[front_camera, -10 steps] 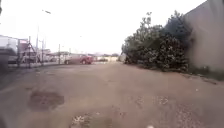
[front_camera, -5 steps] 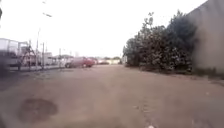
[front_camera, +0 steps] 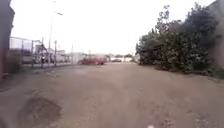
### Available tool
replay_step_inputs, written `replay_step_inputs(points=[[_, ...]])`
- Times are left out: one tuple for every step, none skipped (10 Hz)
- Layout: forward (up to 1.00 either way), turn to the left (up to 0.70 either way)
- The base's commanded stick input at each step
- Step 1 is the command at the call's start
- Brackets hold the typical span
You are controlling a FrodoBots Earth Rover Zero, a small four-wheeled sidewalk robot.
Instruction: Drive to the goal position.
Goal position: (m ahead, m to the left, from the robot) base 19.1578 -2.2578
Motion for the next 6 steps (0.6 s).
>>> replay_step_inputs(points=[[0.5, 0.0], [0.5, 0.0], [0.5, 0.0], [0.5, 0.0], [0.5, 0.0], [0.5, 0.0]])
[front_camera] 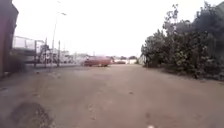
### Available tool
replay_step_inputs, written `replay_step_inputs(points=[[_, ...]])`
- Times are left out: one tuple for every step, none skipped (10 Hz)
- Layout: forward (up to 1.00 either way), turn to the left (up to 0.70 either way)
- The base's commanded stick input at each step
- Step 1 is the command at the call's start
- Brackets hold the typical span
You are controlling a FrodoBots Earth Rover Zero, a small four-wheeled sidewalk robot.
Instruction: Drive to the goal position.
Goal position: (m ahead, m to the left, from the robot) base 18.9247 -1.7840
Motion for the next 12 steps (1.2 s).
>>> replay_step_inputs(points=[[0.5, 0.0], [0.5, 0.0], [0.5, 0.0], [0.5, 0.0], [0.5, 0.0], [0.5, 0.0], [0.5, 0.0], [0.5, 0.0], [0.5, 0.0], [0.5, 0.0], [0.5, 0.0], [0.5, 0.0]])
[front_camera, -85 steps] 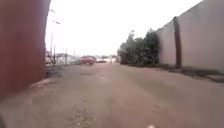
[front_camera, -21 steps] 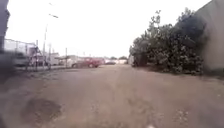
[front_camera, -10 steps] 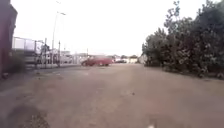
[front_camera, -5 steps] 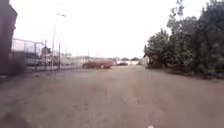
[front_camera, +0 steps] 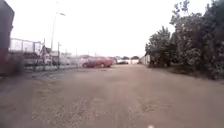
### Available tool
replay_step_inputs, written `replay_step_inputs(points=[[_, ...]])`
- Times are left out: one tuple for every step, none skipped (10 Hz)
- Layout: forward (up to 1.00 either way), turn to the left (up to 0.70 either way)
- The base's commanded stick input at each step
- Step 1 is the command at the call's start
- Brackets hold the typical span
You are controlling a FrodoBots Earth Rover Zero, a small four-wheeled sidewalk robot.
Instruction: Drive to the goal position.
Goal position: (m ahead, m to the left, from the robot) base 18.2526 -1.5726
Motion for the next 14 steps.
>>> replay_step_inputs(points=[[0.5, 0.0], [0.5, 0.0], [0.5, 0.0], [0.5, 0.0], [0.5, 0.0], [0.5, 0.0], [0.5, 0.0], [0.5, 0.0], [0.5, 0.0], [0.5, 0.0], [0.5, 0.0], [0.5, 0.0], [0.5, 0.0], [0.5, 0.0]])
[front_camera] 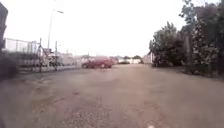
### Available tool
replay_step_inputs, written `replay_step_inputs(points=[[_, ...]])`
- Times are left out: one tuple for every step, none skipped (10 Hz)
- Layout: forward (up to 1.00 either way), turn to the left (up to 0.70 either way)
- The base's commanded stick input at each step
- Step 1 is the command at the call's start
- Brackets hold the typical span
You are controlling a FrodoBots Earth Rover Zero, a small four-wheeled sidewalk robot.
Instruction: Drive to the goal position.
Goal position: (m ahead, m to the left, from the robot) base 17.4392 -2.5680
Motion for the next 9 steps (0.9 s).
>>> replay_step_inputs(points=[[0.5, 0.0], [0.5, 0.0], [0.5, 0.0], [0.5, 0.0], [0.5, 0.0], [0.5, 0.0], [0.5, 0.0], [0.5, 0.0], [0.5, 0.0]])
